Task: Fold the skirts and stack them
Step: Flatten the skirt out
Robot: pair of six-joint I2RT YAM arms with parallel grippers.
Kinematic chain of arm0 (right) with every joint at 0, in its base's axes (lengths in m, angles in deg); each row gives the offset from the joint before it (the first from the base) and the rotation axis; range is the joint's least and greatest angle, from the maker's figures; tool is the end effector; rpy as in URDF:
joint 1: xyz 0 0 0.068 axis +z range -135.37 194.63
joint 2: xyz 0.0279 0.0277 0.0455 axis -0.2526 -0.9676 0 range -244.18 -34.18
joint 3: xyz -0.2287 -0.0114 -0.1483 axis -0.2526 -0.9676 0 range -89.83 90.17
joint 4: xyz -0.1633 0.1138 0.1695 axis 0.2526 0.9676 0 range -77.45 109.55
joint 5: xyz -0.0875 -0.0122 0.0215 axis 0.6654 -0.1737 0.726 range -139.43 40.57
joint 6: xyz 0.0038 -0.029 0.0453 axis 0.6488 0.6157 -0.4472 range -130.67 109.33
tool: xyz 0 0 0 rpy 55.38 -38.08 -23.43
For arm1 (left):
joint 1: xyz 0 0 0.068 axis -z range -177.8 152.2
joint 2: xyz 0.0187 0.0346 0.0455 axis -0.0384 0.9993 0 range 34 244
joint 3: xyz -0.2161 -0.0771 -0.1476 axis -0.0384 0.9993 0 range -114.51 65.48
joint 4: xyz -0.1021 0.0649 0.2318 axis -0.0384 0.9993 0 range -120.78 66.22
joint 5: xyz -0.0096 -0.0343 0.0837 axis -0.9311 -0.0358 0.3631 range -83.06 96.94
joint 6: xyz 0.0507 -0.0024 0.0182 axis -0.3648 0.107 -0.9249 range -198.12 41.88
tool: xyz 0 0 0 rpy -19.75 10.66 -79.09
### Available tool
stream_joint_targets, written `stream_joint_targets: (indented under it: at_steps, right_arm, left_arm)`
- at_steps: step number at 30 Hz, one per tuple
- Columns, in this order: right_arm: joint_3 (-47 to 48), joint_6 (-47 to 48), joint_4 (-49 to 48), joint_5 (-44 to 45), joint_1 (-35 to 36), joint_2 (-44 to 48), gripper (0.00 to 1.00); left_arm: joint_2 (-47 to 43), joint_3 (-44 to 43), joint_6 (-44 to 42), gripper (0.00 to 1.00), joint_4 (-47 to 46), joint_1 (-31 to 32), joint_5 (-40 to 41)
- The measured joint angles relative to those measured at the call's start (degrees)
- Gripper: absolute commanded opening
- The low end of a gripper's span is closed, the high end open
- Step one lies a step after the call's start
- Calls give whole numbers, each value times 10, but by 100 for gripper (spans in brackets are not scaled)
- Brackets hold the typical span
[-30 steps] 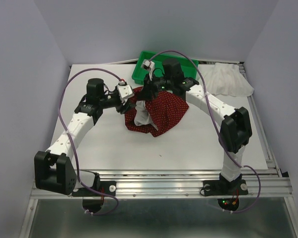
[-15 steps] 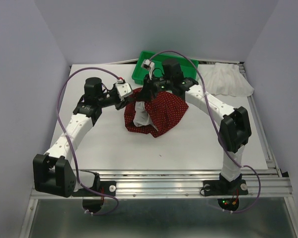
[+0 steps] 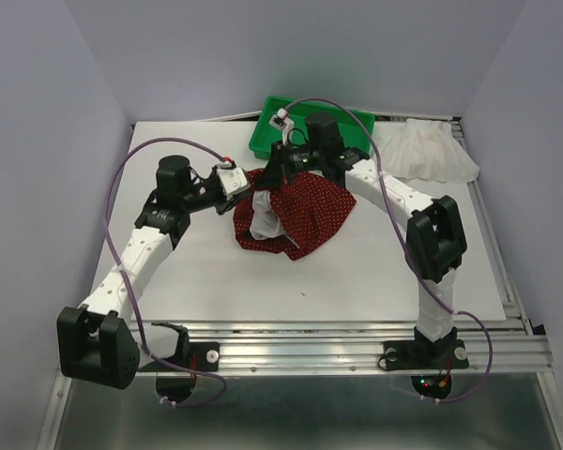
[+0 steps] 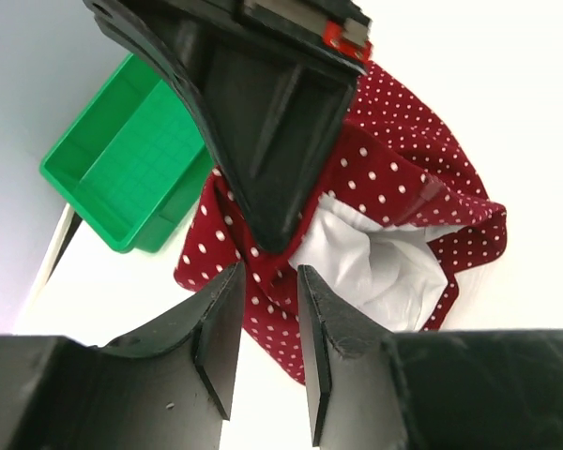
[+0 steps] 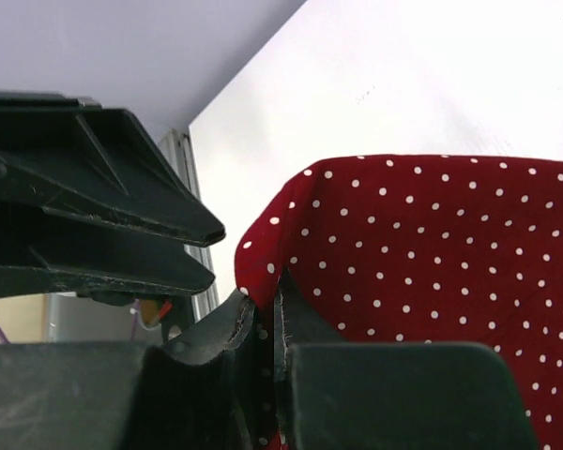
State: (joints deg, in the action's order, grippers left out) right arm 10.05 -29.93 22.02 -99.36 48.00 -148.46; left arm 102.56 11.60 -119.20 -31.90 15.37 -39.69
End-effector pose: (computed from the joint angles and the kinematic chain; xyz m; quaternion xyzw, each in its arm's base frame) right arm 0.3771 0.2810 0.3121 -0.3218 0.7258 0.5363 0.2865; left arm 0.2584 -0.0871 0.3322 0.5469 0.5304 -0.1648 0.6264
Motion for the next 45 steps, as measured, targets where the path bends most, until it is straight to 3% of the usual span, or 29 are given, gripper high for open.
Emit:
stream_joint_targets:
  at_steps: [9, 17, 25, 45]
  right_arm:
    - [-31, -111, -78, -45, -23, -2, 1]
    - [-70, -176, -133, -89, -23, -2, 1]
    - [-95, -202, -158, -108, -23, -2, 1]
    - [-107, -285, -233, -128, -23, -2, 1]
  left_arm:
    - [-45, 64, -59, 39, -21, 39, 60]
    - [-95, 133, -82, 40, -102, 48, 116]
    - [-97, 137, -86, 40, -143, 51, 121]
    - [-77, 137, -105, 40, -137, 74, 123]
